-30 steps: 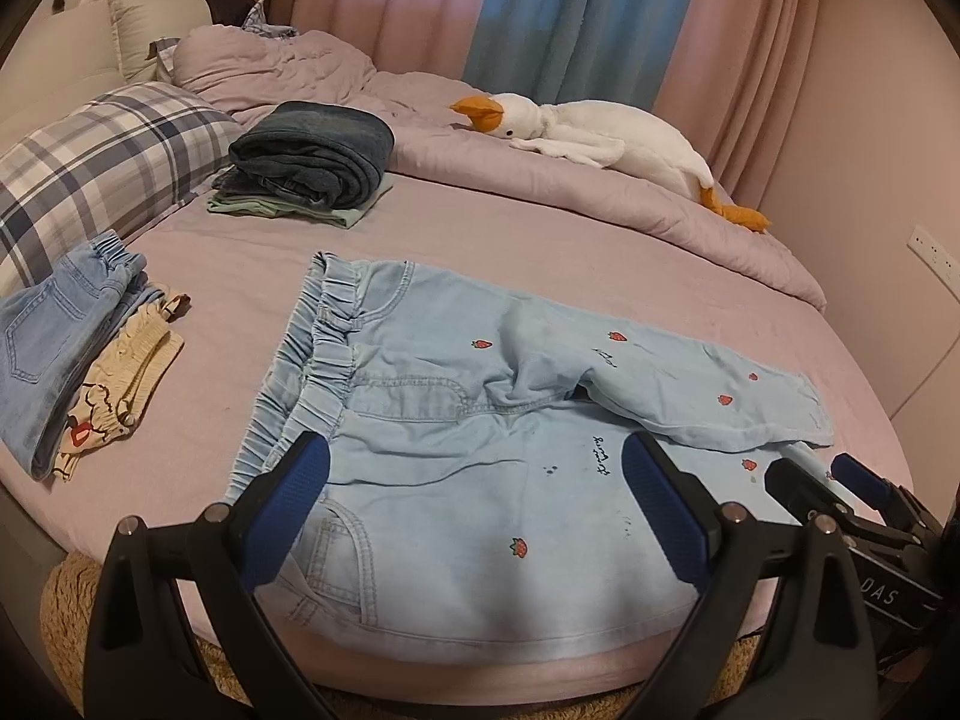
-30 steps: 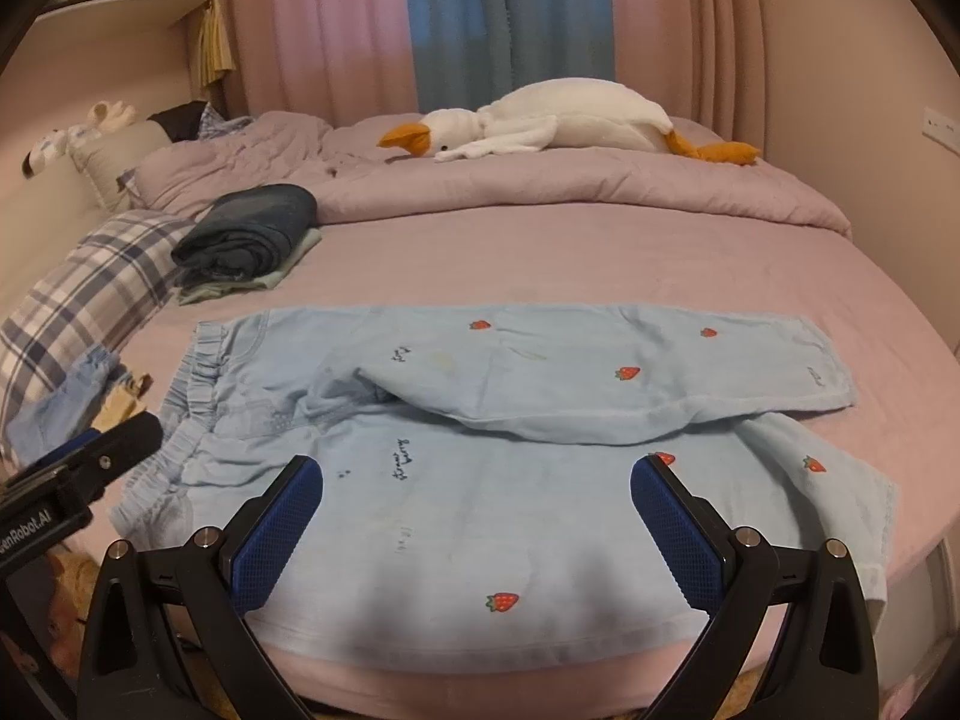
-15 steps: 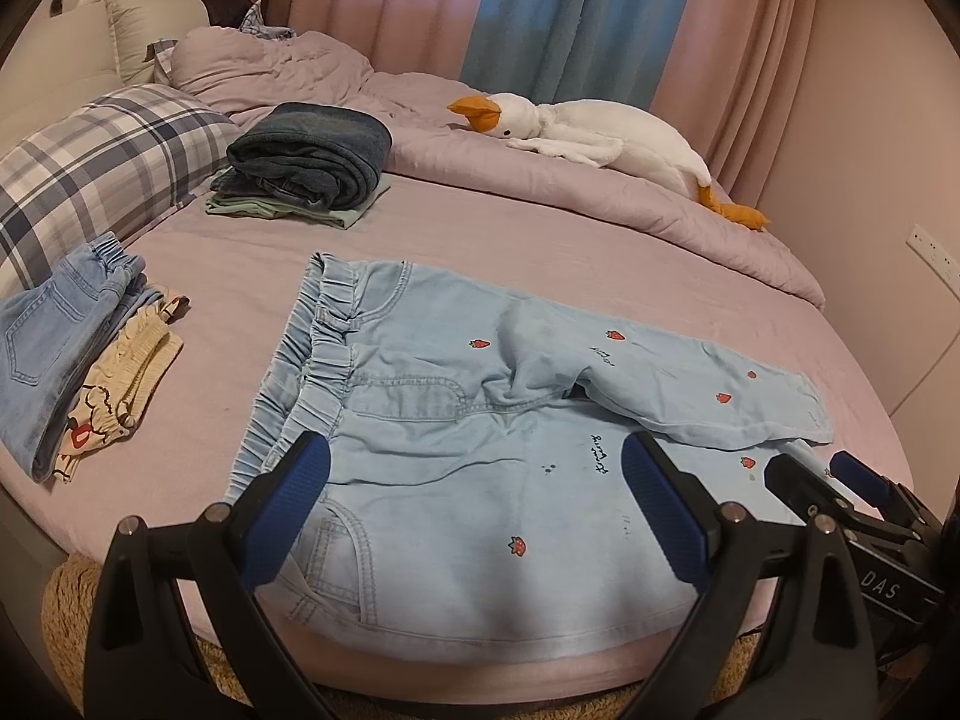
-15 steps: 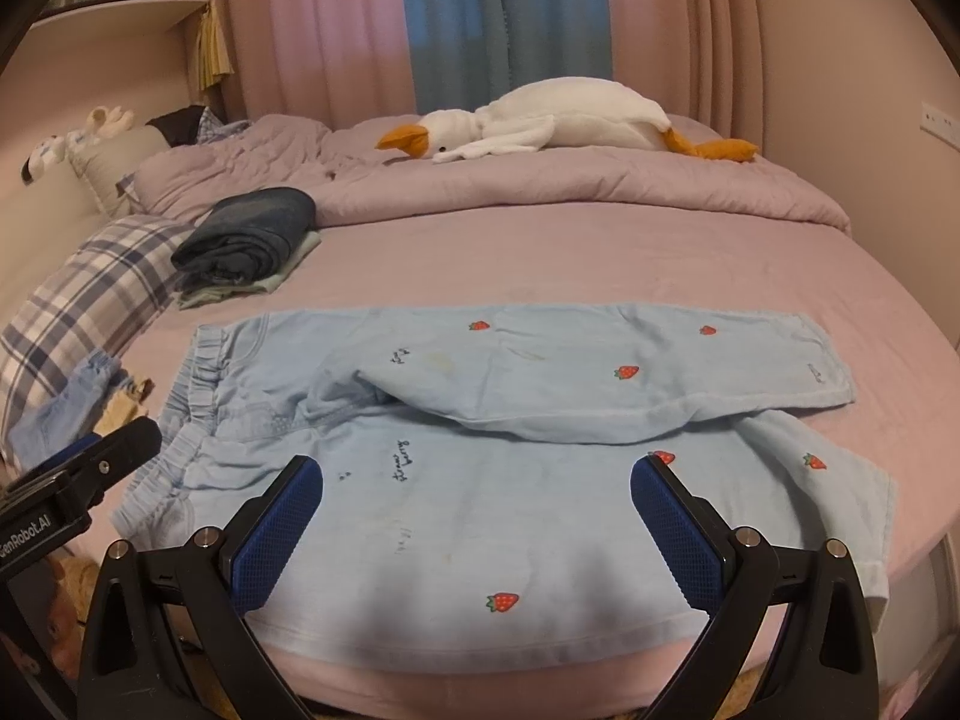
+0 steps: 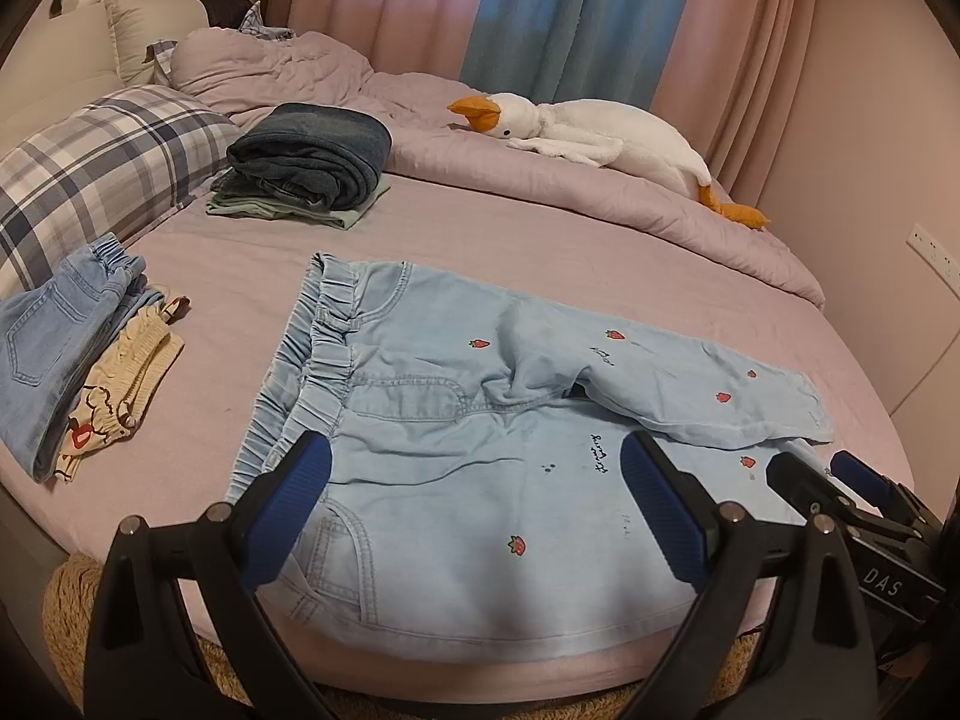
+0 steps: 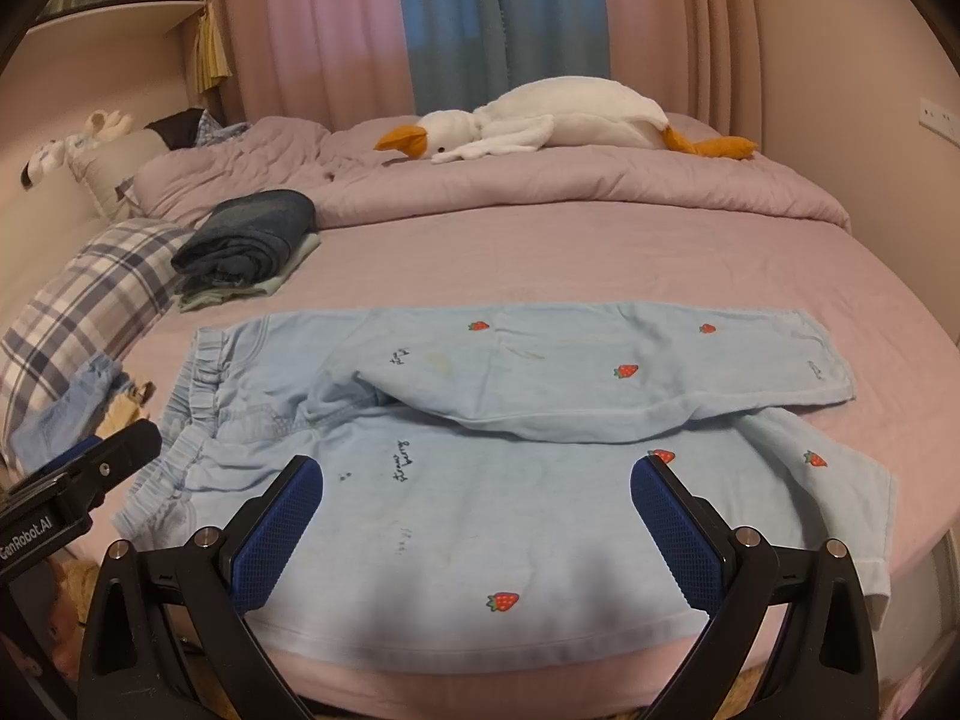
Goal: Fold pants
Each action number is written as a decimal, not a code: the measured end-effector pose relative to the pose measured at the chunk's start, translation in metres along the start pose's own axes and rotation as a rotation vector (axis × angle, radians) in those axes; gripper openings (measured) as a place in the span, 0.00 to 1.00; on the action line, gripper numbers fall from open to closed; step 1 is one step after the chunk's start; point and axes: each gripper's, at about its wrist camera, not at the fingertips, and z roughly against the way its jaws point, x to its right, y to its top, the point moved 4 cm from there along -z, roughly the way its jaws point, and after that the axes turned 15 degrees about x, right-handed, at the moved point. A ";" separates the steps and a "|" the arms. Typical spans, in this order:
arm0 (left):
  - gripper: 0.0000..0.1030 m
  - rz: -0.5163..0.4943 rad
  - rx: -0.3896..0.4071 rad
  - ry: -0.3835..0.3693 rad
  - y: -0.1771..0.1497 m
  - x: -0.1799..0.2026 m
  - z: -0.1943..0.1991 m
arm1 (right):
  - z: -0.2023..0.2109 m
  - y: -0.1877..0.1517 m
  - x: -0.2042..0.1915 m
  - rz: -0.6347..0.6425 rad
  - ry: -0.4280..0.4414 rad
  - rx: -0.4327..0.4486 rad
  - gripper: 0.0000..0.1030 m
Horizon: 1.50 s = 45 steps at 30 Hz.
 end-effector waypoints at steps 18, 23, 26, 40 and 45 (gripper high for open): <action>0.94 -0.008 -0.005 -0.003 -0.001 0.002 -0.002 | 0.000 0.000 0.000 -0.008 0.001 -0.001 0.99; 0.94 -0.015 -0.002 -0.009 -0.001 0.004 -0.002 | 0.000 0.001 0.001 -0.012 0.001 -0.003 0.99; 0.94 -0.019 -0.002 -0.008 -0.001 0.004 -0.002 | 0.000 0.001 0.002 -0.014 0.002 -0.002 0.99; 0.94 -0.016 0.003 -0.010 -0.002 0.005 -0.002 | -0.001 0.001 0.006 -0.028 -0.001 -0.002 0.99; 0.94 -0.015 0.005 -0.009 -0.003 0.005 -0.001 | -0.001 0.001 0.005 -0.030 -0.001 -0.002 0.99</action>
